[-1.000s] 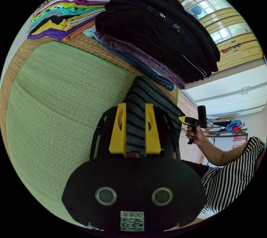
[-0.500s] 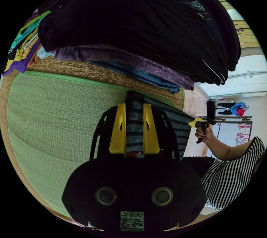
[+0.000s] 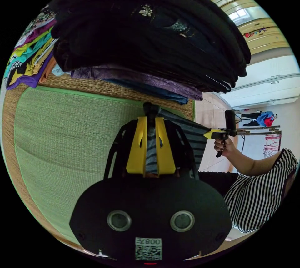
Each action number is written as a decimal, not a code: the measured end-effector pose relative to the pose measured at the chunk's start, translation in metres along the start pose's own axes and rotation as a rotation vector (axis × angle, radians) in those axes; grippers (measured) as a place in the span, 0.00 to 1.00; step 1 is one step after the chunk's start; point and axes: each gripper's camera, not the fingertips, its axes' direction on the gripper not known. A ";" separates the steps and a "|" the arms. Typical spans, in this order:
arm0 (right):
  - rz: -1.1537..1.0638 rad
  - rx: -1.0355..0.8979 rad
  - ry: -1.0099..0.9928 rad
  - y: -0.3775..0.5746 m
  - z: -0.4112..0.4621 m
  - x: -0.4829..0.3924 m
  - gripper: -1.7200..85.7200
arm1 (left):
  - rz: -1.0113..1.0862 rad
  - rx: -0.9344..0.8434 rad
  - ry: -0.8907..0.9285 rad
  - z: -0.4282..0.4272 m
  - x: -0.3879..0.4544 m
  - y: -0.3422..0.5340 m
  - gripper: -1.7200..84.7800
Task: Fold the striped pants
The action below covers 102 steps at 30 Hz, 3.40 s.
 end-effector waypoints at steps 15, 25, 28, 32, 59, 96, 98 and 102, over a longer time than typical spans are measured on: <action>-0.267 -0.034 0.016 0.033 0.079 -0.166 0.09 | 0.014 0.178 -0.015 -0.107 0.041 0.113 0.05; -0.504 -0.231 -0.062 0.105 0.220 -0.308 0.09 | -0.043 0.373 0.006 -0.193 0.044 0.277 0.07; -0.572 -0.331 -0.077 0.139 0.284 -0.347 0.09 | -0.085 0.424 -0.002 -0.212 0.040 0.338 0.08; -0.631 -0.486 -0.098 0.191 0.385 -0.383 0.09 | -0.191 0.483 -0.003 -0.229 0.027 0.424 0.08; -0.767 -1.008 0.286 0.431 0.804 -0.315 0.12 | -0.716 0.460 0.330 -0.141 0.036 0.747 0.14; -0.913 -0.917 0.290 0.452 0.863 -0.338 0.03 | -0.831 0.473 0.112 -0.120 0.121 0.887 0.04; -0.922 -0.898 0.328 0.444 0.886 -0.339 0.03 | -0.830 0.466 0.106 -0.115 0.123 0.891 0.04; -0.916 -0.928 0.374 0.445 0.957 -0.331 0.02 | -0.846 0.470 0.137 -0.107 0.121 0.898 0.04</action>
